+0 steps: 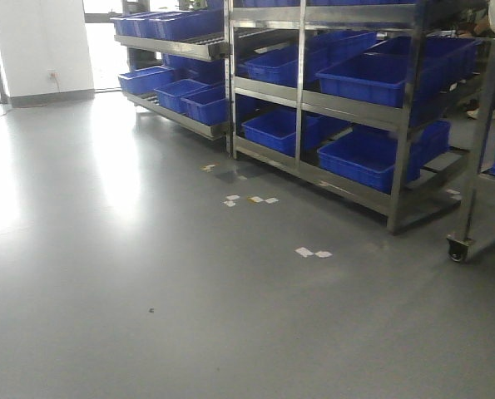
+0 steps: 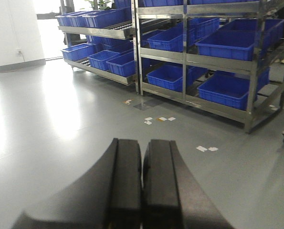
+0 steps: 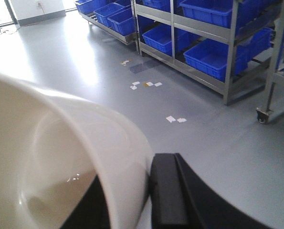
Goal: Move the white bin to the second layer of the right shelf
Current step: 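Drive the base across the room carrying the bin, then turn the base toward the roller shelf with blue crates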
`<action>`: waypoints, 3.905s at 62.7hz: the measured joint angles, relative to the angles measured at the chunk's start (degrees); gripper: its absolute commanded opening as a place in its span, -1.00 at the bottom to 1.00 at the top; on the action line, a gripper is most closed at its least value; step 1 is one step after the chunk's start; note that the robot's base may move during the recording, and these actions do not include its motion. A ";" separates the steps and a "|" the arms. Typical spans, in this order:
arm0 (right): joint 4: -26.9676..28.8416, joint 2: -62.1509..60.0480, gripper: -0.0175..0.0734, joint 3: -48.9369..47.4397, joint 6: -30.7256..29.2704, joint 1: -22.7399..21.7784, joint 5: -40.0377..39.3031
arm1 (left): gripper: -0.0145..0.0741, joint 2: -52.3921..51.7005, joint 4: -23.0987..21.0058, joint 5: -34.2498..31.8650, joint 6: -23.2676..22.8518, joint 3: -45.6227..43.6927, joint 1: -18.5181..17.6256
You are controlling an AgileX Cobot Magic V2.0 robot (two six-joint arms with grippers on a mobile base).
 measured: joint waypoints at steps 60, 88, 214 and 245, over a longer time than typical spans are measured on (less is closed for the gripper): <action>0.00 0.00 -0.49 0.00 0.00 0.00 0.00 | -0.48 0.00 0.00 0.00 0.00 0.00 0.00; 0.00 0.00 -0.49 0.00 0.00 0.00 0.00 | -0.48 0.00 0.00 0.00 0.00 0.00 0.00; 0.00 0.00 -0.49 0.00 0.00 0.00 0.00 | -0.48 0.00 0.00 0.00 0.00 0.00 0.00; 0.00 0.00 -0.49 0.00 0.00 0.00 0.00 | -0.48 0.00 0.00 0.00 0.00 0.00 0.00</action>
